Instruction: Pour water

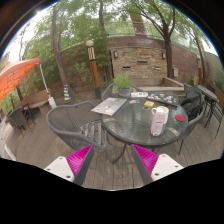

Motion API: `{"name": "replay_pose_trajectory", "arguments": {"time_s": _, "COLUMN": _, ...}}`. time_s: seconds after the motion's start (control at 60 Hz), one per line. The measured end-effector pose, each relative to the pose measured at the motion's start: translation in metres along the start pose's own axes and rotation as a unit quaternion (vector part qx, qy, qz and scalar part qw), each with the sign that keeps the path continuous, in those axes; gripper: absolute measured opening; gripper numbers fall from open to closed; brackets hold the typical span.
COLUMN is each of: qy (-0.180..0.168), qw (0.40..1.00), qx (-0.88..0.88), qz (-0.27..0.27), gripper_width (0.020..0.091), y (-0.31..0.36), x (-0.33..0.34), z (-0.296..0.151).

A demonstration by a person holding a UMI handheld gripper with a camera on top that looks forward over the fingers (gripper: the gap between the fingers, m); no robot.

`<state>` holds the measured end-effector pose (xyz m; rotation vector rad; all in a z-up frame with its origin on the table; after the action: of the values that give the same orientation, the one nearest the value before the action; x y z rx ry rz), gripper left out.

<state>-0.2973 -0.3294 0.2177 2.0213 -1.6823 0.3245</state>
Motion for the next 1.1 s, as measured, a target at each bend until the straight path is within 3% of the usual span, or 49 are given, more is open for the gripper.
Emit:
{"name": "replay_pose_trajectory", "arguments": {"time_s": 0.35, "qy": -0.023, "qw": 0.999, "qx": 0.011, "qz": 0.021, "gripper_width": 0.0848, "y": -0.013, "x": -0.027, "z": -0.005}}
{"name": "replay_pose_trajectory", "arguments": {"time_s": 0.517, "qy": -0.044, "qw": 0.997, "qx": 0.008, "qz": 0.064, "gripper_width": 0.0834, "y": -0.107, "x": -0.062, "z": 0.013}}
{"name": "replay_pose_trajectory", "arguments": {"time_s": 0.733, "qy": -0.108, "qw": 0.989, "qx": 0.023, "qz": 0.101, "gripper_width": 0.0838, "y": -0.238, "x": -0.139, "z": -0.005}}
{"name": "replay_pose_trajectory", "arguments": {"time_s": 1.033, "qy": -0.169, "qw": 0.981, "qx": 0.049, "qz": 0.087, "gripper_width": 0.0843, "y": -0.283, "x": -0.215, "z": -0.036}}
{"name": "replay_pose_trajectory", "arguments": {"time_s": 1.067, "qy": -0.171, "qw": 0.979, "qx": 0.064, "qz": 0.090, "gripper_width": 0.0802, "y": -0.284, "x": -0.221, "z": -0.039}}
{"name": "replay_pose_trajectory", "arguments": {"time_s": 1.1, "qy": -0.157, "qw": 0.979, "qx": 0.085, "qz": 0.095, "gripper_width": 0.0627, "y": -0.284, "x": -0.226, "z": -0.033}}
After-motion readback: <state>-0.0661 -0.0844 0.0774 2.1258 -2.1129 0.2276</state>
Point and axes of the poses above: the point between the fingertips, and its own axes, seen from behind it with the camera up: y to the left, z down, x backward, against the way the camera looks, the point moved 5 cm from there along x, backward, against the way the camera looks, and after that the axes turned 10 degrees about -z, right-handed, at the moved point
